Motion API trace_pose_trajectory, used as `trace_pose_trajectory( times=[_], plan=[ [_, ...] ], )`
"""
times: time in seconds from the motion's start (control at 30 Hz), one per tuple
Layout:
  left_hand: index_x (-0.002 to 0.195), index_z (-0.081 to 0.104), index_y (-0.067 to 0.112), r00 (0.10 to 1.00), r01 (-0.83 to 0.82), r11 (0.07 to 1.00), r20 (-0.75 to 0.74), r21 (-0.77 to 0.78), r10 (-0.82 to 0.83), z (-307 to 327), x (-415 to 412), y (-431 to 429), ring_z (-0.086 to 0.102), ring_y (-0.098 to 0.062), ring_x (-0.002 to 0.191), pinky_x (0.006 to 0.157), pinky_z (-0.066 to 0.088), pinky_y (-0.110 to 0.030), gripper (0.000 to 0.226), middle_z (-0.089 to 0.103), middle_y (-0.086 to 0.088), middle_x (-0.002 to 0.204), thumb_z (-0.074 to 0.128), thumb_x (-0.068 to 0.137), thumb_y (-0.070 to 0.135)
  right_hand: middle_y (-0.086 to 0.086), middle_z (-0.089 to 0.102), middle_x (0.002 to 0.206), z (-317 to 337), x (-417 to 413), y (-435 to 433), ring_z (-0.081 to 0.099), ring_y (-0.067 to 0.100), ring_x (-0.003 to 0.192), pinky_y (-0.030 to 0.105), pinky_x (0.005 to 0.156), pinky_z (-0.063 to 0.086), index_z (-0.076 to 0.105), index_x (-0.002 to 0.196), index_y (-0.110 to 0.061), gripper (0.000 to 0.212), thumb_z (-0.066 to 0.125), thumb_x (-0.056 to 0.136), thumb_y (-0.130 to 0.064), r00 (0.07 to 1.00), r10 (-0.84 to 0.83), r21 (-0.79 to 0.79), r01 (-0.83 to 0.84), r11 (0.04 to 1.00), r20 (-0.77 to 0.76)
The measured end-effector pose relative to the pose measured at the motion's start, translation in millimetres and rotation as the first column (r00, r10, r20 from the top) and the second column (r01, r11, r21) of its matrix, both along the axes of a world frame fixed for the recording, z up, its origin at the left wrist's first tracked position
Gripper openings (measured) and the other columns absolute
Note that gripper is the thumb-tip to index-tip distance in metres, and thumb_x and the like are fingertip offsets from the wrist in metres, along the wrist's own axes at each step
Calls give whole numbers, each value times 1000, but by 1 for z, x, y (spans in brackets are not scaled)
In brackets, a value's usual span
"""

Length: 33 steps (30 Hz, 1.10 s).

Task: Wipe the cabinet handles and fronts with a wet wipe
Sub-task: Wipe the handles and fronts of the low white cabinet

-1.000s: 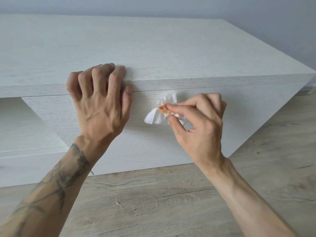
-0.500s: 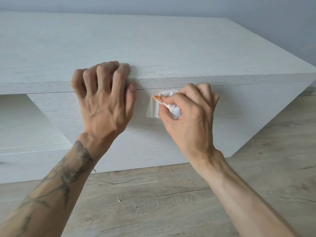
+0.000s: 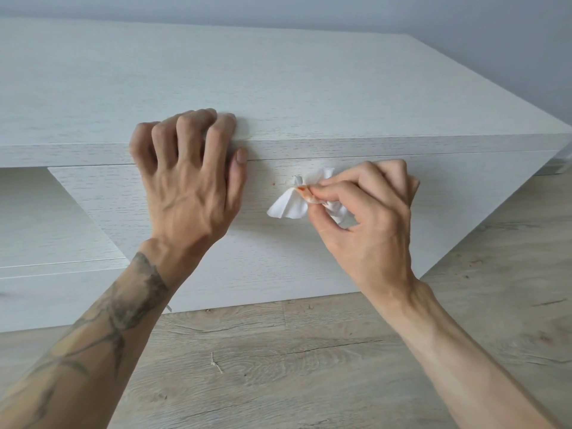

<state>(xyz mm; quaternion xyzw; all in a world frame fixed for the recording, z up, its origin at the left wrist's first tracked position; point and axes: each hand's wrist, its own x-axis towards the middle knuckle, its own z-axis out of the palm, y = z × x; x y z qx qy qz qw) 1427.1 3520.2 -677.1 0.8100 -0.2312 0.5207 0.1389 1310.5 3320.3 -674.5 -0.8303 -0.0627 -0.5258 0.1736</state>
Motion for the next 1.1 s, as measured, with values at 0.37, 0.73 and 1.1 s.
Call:
trace_pose_trajectory(
  times=[0.37, 0.73, 1.1],
  plan=[
    [134, 59, 14, 1000, -3, 1000, 0, 0, 3, 0, -1, -1, 43, -30, 115, 108, 23, -47, 38, 57, -9, 132, 38, 114, 38, -8, 71, 84, 6, 0, 3, 57, 23, 89, 42, 84, 37, 79, 94, -20, 6, 77, 94, -15, 999, -43, 111, 41, 993, 17],
    [134, 59, 14, 1000, -6, 1000, 12, 1, 6, 0, 0, -1, 43, -30, 114, 108, 23, -46, 38, 55, -7, 132, 37, 114, 39, -15, 74, 87, -2, 9, 18, 63, 26, 89, 41, 88, 34, 84, 89, -27, 10, 80, 96, -33, 997, -71, 13, 70, 997, 34],
    [134, 60, 14, 1000, -7, 1000, 5, 3, 7, 0, 0, -1, 43, -30, 114, 108, 23, -46, 41, 57, -9, 131, 35, 115, 39, -14, 70, 78, 6, 15, 30, 62, 26, 90, 36, 87, 28, 78, 79, -24, 16, 82, 92, -32, 988, -153, 79, 154, 985, -21]
  ],
)
